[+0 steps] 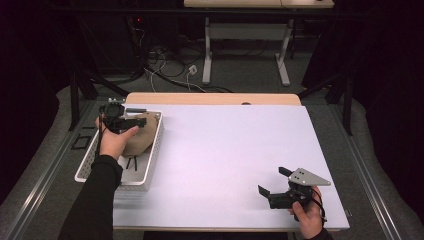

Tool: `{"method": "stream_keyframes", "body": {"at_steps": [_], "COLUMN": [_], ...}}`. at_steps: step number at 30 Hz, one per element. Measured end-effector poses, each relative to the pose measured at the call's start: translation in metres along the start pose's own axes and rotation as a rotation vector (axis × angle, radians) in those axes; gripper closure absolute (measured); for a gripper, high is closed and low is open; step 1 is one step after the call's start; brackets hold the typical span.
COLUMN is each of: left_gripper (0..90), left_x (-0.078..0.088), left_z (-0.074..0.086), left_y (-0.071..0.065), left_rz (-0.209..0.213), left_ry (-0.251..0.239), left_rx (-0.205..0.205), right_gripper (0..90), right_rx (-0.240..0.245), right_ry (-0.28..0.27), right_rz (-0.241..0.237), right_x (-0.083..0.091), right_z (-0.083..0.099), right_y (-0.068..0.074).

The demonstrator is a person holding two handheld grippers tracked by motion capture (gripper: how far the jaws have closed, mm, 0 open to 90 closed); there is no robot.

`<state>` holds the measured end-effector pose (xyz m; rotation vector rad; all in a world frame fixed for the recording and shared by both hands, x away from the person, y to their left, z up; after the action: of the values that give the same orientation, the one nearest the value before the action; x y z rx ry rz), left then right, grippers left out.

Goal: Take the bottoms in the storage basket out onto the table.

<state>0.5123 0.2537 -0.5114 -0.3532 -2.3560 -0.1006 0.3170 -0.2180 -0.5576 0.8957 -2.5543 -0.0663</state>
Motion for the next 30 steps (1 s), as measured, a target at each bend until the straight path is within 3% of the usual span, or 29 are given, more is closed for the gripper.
{"method": "stream_keyframes", "body": {"at_steps": [10, 18, 30], "left_gripper": [0.3, 0.2, 0.0], "left_x": [-0.011, -0.016, -0.024], "left_z": [0.018, 0.025, 0.033], "left_y": [0.012, 0.012, 0.011], "left_rz": [-0.007, 0.026, 0.047], "left_ry": [0.046, 0.054, 0.067], "left_rx": [0.03, 0.061, 0.065], "right_gripper": [0.0, 0.0, 0.0], "right_rx": [-0.002, 0.001, 0.005], "right_ry": [0.005, 0.009, 0.012], "right_rz": [0.0, 0.0, -0.006], "right_x": [-0.001, -0.001, -0.003], "right_z": [0.0, 0.001, 0.002], "right_y": [0.0, 0.001, 0.002]}}
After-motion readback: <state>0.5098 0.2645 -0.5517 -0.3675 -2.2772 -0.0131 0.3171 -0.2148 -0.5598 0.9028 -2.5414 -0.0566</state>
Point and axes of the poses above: each handheld gripper's, and its own axes: x roughly backward along the jaws, z roughly out of its underside, y roughly to its left, the point moved 7 cm from there along -x, roughly forward along the jaws, and after that the axes turned 6 degrees about -x, right-handed, at the moved point
